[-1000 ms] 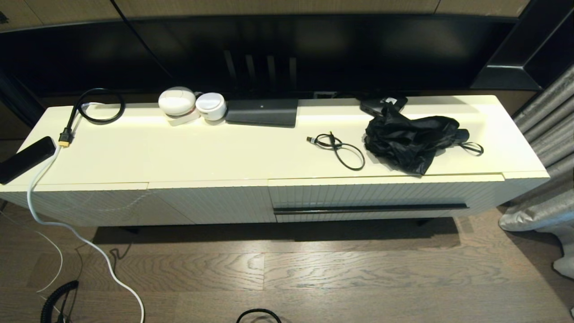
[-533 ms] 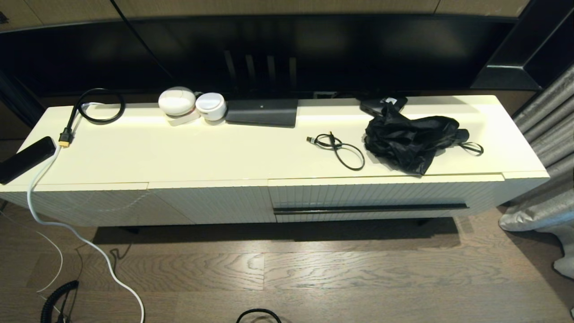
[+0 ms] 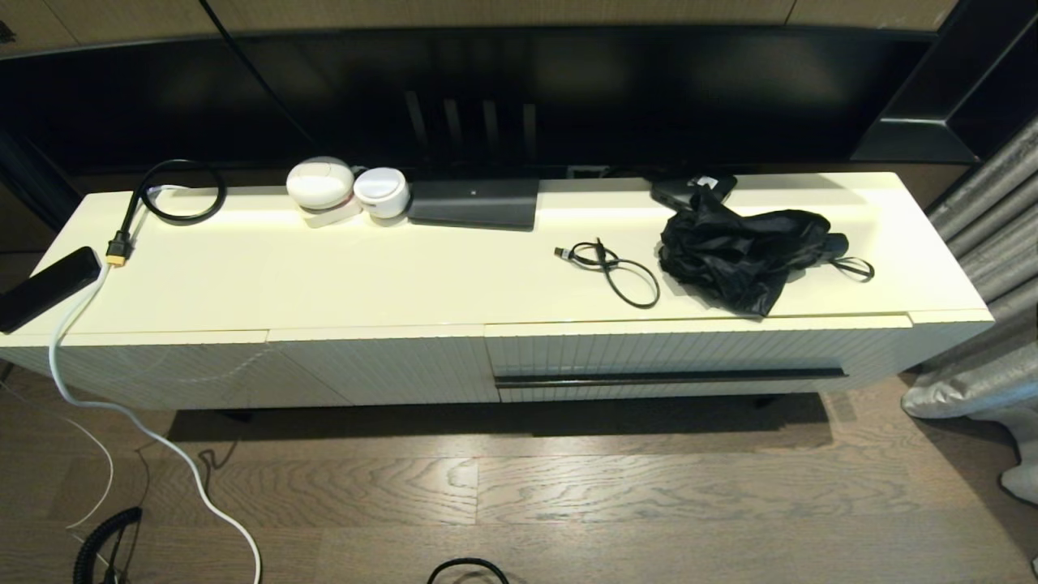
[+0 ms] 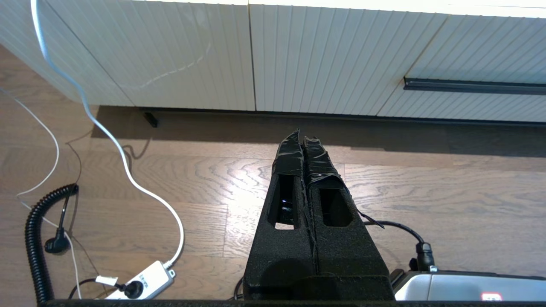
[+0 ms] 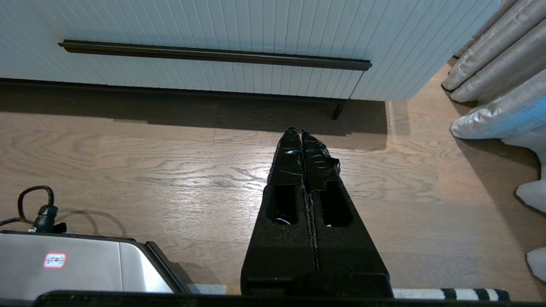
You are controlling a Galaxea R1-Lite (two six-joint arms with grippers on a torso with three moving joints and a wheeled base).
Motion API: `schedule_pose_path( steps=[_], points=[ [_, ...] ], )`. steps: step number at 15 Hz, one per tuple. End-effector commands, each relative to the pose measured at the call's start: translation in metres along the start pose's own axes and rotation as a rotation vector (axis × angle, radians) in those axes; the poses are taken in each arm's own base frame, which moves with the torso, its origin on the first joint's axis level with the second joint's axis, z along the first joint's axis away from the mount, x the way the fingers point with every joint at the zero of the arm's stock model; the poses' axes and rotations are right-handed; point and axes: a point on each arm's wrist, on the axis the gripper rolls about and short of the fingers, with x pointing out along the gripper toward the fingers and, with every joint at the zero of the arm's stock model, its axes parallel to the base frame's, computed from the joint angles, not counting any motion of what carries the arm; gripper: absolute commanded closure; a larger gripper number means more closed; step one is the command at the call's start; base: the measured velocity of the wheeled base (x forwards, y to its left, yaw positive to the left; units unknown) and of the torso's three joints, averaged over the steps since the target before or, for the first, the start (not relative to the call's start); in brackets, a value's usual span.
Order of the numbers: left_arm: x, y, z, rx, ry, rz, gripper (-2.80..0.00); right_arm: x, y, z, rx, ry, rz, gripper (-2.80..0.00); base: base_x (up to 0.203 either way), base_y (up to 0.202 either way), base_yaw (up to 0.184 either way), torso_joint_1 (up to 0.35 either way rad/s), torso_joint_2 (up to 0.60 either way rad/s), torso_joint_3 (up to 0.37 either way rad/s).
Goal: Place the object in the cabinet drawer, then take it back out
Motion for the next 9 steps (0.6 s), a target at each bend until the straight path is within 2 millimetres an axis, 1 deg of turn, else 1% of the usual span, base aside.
schedule_pose_path(
  steps=[1, 9],
  points=[
    [0.0, 0.0, 0.0, -0.001, 0.0, 0.0, 0.0, 0.0, 0.0, 0.0004, 0.0, -0.002, 0.001, 0.0, 0.0, 0.0, 0.0, 0.0, 0.0, 0.0],
    [0.0, 0.0, 0.0, -0.001, 0.0, 0.002, 0.0, 0.0, -0.0001, 0.0003, 0.007, 0.0, -0.004, 0.0, 0.0, 0.0, 0.0, 0.0, 0.0, 0.0]
  ],
)
